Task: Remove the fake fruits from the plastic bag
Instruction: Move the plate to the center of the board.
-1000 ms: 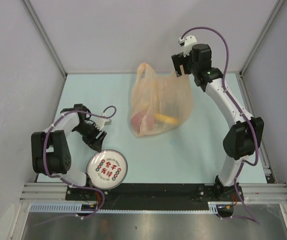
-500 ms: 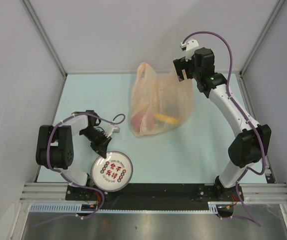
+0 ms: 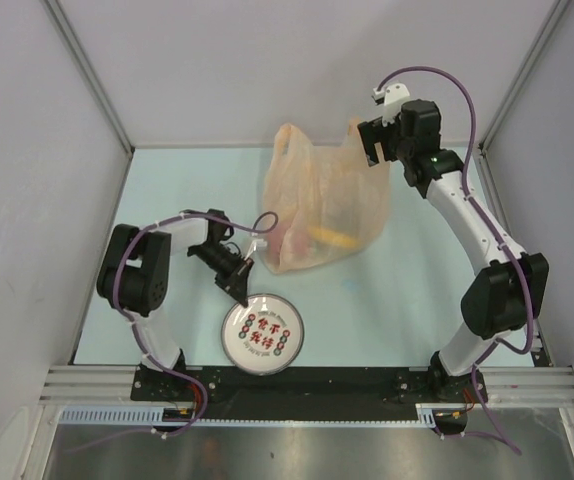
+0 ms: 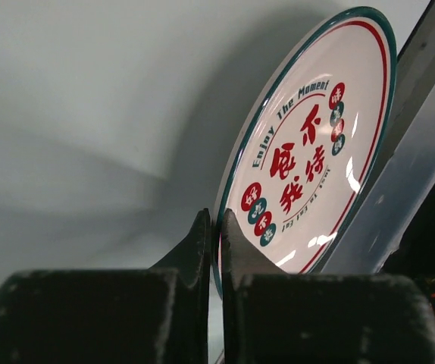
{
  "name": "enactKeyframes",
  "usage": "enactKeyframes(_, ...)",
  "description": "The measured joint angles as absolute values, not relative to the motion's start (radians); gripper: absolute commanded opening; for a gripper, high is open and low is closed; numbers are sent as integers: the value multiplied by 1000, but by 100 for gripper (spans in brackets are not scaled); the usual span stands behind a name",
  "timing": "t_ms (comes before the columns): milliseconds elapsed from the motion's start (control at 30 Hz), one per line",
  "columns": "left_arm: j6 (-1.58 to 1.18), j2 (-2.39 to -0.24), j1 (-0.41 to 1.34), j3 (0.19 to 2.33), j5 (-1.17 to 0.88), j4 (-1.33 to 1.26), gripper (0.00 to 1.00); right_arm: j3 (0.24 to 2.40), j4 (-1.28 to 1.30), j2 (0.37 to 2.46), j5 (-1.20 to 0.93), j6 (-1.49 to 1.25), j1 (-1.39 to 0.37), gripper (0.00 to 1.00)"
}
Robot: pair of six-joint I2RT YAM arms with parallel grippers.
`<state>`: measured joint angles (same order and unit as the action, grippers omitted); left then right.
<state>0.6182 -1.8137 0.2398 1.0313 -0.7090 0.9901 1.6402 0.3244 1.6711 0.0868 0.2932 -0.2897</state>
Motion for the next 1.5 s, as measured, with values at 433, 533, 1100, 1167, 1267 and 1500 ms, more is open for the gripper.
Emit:
enactKeyframes(433,52,-1983,283,1121,-914,589,0,1567,331,1591,54,292,-225,100)
enactKeyframes(533,-22,-1983,336,1105,-920,511,0,1566,331,1591,44,292,-225,100)
enactKeyframes(1100,-204,-1847,443,961,-819,354,61,1545,331,1591,18,290,-225,99)
enactKeyframes(1167,-195,-1824,442,961,-815,362,69,1545,331,1591,17,289,-225,100)
enactKeyframes(1267,-174,-1772,436,960,-796,398,75,1545,331,1591,17,289,-225,100)
enactKeyframes(1500,-102,-1576,332,1019,-784,587,82,1545,332,1591,16,277,-225,100)
